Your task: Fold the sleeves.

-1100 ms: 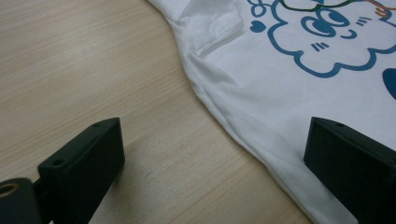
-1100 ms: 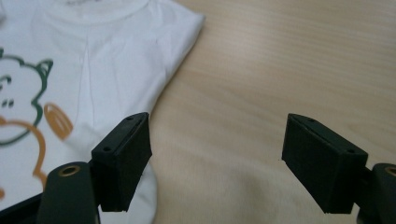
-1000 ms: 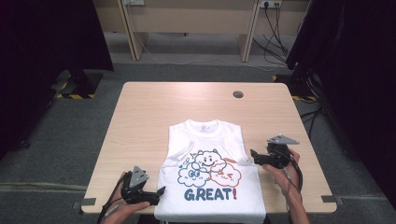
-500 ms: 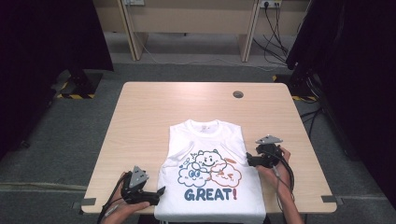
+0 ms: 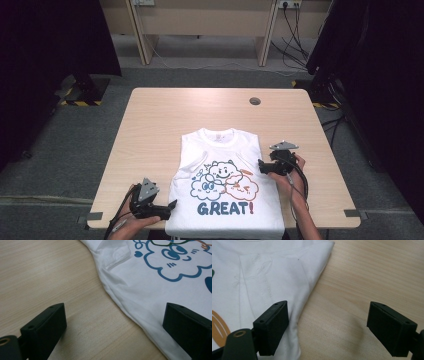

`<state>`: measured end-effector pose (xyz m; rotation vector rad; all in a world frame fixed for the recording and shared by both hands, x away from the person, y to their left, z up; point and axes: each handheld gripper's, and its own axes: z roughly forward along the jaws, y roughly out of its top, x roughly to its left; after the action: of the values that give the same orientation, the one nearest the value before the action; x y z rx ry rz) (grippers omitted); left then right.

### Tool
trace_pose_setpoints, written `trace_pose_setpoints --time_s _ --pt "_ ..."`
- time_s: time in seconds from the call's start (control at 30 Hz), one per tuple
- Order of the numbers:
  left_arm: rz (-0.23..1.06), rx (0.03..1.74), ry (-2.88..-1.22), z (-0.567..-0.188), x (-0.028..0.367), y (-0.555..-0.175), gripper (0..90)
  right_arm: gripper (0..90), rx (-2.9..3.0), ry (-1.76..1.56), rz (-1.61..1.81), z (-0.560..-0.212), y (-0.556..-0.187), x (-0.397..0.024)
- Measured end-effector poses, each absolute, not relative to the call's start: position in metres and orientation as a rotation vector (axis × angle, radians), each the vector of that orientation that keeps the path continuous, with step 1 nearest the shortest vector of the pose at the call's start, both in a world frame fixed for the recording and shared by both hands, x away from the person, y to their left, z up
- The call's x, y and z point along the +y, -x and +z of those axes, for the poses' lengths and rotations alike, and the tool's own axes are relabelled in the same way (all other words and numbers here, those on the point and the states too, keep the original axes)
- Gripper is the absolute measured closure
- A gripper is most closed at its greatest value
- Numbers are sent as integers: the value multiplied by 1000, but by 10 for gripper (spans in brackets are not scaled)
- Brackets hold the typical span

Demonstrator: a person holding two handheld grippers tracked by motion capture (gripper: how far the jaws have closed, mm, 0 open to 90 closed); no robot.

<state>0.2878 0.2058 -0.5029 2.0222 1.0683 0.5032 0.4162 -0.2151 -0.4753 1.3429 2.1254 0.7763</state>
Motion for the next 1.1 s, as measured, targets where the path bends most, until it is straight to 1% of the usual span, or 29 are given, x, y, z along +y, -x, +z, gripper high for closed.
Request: trace_pose_setpoints --time_s 0.3,0.7,0.97,1.1 --pt "497 1072 -2037 -501 205 -289 41 184 2114 -1332 776 -474 -415 -212" --pt "476 1118 -2062 -496 204 -297 48 169 2145 -1279 896 -457 -394 -213" --pt "494 1110 -2053 -495 199 -299 53 120 2137 -1305 984 -457 -386 -223" --pt "503 1106 -2049 -493 199 -302 53 119 2144 -1296 1028 -460 -379 -227"
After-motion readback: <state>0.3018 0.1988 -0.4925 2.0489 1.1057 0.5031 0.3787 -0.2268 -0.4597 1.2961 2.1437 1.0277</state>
